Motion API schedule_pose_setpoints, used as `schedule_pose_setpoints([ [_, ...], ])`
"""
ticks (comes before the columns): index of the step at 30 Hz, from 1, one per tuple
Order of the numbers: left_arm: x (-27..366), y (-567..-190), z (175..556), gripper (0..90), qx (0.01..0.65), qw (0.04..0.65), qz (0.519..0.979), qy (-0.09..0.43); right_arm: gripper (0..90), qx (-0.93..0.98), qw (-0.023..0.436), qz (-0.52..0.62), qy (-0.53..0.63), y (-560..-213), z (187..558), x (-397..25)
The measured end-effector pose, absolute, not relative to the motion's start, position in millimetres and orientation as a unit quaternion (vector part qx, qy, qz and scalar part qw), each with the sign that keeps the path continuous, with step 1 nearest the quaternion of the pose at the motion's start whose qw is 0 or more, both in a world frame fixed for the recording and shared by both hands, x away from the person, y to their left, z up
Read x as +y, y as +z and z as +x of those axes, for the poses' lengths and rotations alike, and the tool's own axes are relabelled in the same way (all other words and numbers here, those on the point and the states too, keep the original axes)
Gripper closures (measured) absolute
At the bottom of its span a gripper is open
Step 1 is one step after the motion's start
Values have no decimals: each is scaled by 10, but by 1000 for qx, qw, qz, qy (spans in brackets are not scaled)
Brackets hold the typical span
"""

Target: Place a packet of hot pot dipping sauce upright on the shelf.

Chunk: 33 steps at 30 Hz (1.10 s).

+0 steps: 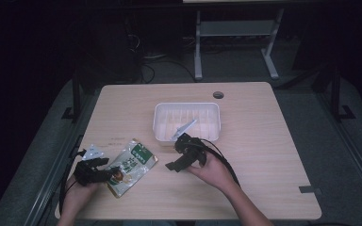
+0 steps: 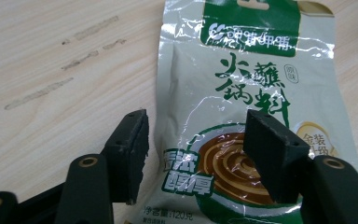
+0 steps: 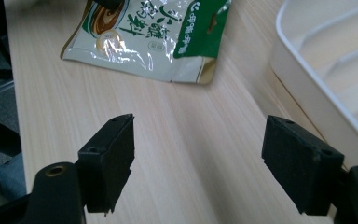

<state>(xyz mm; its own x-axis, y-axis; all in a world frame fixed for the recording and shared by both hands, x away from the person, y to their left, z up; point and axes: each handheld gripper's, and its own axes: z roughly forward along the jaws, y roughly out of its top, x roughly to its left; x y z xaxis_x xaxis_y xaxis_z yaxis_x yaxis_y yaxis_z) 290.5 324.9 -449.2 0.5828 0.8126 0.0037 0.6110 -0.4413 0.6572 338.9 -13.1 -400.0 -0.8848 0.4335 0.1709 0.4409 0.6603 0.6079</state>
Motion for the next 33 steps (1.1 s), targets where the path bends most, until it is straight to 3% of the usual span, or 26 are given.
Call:
schedule_pose_setpoints([
  [12, 3261, -4509, 2927, 464, 421, 316, 838, 142, 280, -929, 16, -220, -298, -4167, 3533, 494],
  [33, 3236, -4520, 2896, 467, 397, 316, 852, 129, 299, -937, 20, -233, -259, -4485, 3726, 717],
])
